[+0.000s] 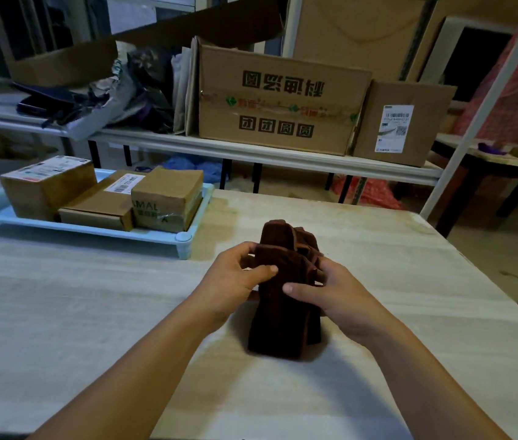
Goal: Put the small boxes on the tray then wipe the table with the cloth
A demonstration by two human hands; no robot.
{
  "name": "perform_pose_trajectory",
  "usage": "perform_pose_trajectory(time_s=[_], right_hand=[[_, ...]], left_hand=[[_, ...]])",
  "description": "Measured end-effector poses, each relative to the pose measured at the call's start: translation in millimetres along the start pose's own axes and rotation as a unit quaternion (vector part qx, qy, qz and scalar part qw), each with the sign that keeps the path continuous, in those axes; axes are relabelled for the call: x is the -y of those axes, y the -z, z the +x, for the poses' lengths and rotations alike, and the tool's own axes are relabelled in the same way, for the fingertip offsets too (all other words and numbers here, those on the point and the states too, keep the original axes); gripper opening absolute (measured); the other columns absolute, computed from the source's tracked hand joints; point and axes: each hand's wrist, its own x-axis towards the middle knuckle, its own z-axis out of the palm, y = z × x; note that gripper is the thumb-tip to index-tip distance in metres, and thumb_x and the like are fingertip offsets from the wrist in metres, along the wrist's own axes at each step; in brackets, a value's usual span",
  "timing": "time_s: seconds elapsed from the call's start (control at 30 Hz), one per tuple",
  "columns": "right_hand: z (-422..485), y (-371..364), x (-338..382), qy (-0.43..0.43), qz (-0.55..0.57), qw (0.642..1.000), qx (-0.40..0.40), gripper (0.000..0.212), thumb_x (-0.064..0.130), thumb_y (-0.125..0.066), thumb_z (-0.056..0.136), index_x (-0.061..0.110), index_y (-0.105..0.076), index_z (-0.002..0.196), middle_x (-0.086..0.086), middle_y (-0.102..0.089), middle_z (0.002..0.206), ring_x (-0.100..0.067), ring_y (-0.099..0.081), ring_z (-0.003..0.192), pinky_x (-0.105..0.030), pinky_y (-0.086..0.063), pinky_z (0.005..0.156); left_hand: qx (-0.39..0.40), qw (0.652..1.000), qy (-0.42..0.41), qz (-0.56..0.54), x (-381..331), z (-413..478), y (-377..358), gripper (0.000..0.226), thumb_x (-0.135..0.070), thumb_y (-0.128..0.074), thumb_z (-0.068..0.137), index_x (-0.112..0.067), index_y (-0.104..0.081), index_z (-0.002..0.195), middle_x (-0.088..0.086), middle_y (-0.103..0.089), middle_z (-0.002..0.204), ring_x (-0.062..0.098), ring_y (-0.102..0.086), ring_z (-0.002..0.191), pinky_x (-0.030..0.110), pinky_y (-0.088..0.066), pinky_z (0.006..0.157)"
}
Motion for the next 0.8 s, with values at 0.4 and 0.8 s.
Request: perform_pose_trajectory(time_s=[0.4, 0.8], right_hand=[[34, 13, -21, 0.057, -0.531, 0.841, -0.09, 0.039, 0.029, -0.054, 0.1, 0.024, -0.06, 0.138, -0.004, -0.051, 0.125, -0.027, -0.049, 0.12, -0.037, -0.049, 0.094], [26, 30, 23, 0.117, -0.484, 0.865, -0.061, 0.032, 0.029, -0.063, 0.1, 0.03, -0.067, 0.132, 0.005, -0.056, 0.116, -0.018, -0.06, 0.106, -0.033, -0.05, 0.094]], left_hand=[[-0.04, 0.829, -0.145, 0.539, 18, 42, -37, 0.061, -0.041, -0.064, 0.089, -0.031, -0.043, 0.145, -0.002, -0.046, 0.139, 0.024, -0.047, 0.124, 0.039, -0.044, 0.102], [0.034, 0.803, -0.12, 0.582, -18, 28, -29, 0.046, -0.051, -0.053, 0.093, -0.036, -0.052, 0.137, -0.002, -0.056, 0.126, 0.025, -0.056, 0.116, 0.046, -0.041, 0.101]])
